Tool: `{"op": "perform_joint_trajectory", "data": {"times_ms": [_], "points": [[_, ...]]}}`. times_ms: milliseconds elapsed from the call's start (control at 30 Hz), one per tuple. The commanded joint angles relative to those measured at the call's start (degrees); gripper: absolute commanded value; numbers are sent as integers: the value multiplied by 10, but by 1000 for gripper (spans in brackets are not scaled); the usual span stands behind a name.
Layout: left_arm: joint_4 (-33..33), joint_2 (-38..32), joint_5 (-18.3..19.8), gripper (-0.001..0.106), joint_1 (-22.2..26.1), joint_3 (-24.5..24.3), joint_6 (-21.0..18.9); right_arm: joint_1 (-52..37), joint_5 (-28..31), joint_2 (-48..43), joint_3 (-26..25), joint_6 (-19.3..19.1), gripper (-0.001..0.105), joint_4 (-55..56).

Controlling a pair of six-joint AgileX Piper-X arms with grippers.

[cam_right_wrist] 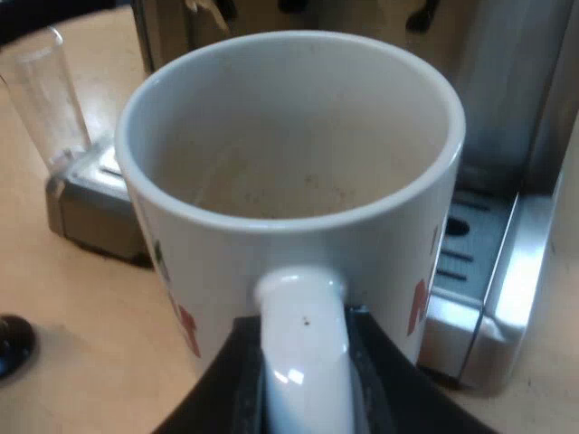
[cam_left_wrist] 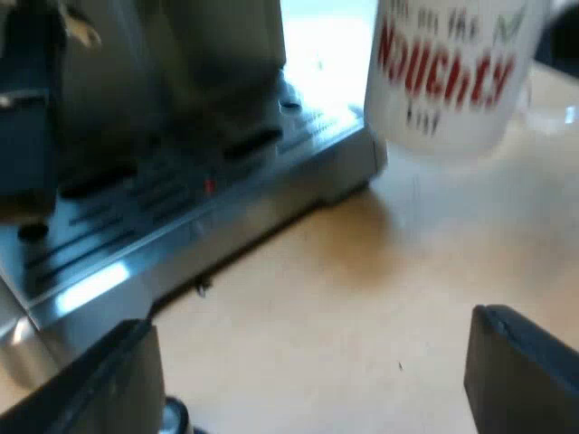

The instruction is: Place mug into machine

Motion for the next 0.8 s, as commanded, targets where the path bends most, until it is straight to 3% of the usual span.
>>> {"op": "perform_joint_trajectory", "data": {"times_ms": [33, 200, 500, 633, 700, 800], "points": [[-47, -2, -25, 70, 0, 14, -10, 1, 7, 20, -15, -1, 0, -25], [-66, -2, -84, 70, 0, 35, -10, 1, 7, 82, -25, -1, 0, -68], [-86, -2, -82, 70, 0, 41, 7, 1, 7, 199, -54, -1, 0, -166], [-95, -2, -81, 70, 29, 41, 7, 1, 7, 244, -81, -1, 0, -184], [-99, -2, -69, 70, 58, 41, 8, 1, 7, 263, -92, -1, 0, -191], [-104, -1, 17, 66, 113, 41, 36, 0, 7, 291, -110, -1, 0, -208]]}}
